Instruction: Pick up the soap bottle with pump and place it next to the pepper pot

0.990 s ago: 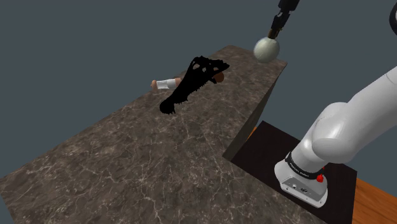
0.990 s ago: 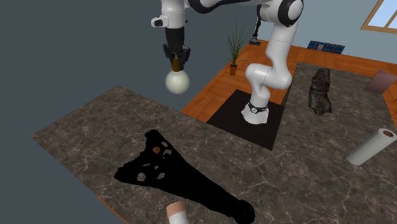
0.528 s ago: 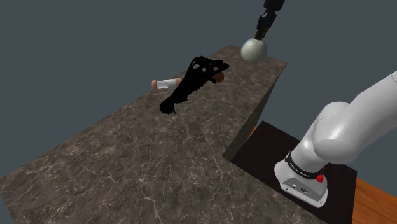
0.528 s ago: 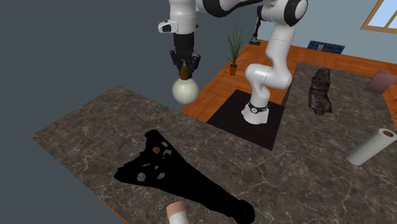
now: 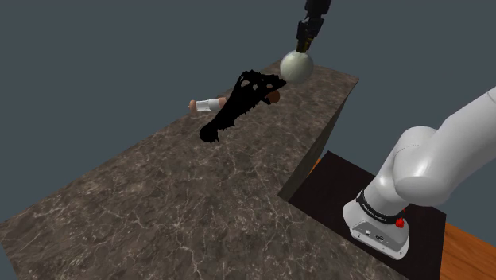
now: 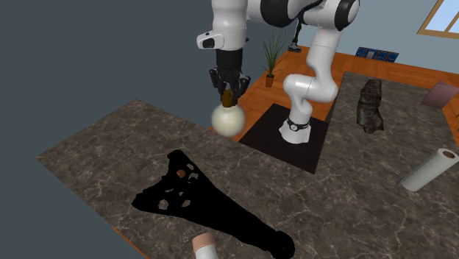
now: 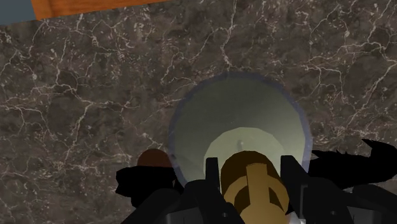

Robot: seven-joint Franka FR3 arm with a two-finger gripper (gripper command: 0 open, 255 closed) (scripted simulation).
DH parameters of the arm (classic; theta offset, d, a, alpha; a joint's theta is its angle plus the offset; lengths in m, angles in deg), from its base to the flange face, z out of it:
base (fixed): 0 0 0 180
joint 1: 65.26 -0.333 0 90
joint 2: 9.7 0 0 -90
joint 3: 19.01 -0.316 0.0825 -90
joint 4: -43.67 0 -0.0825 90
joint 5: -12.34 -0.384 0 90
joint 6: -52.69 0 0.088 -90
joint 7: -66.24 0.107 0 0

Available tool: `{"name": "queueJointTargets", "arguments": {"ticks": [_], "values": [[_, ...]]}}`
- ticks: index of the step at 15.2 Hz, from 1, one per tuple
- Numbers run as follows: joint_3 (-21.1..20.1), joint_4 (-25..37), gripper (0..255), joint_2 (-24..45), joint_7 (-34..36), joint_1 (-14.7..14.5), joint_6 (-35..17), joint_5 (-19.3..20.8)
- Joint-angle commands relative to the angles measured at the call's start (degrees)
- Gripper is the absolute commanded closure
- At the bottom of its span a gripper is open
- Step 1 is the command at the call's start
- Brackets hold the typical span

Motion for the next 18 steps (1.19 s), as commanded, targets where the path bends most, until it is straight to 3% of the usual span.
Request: {"name": "queueJointTargets", "arguments": {"ticks": [1, 14, 18], "values": [[-1.78, 0.03, 255, 0.4, 2.81, -1.05, -0.39, -0.41], [-10.89, 9.94, 255, 10.71, 18.15, -8.0, -0.68, -3.71], [-10.92, 6.15, 255, 10.11, 18.15, -8.02, -3.88, -3.58]]}}
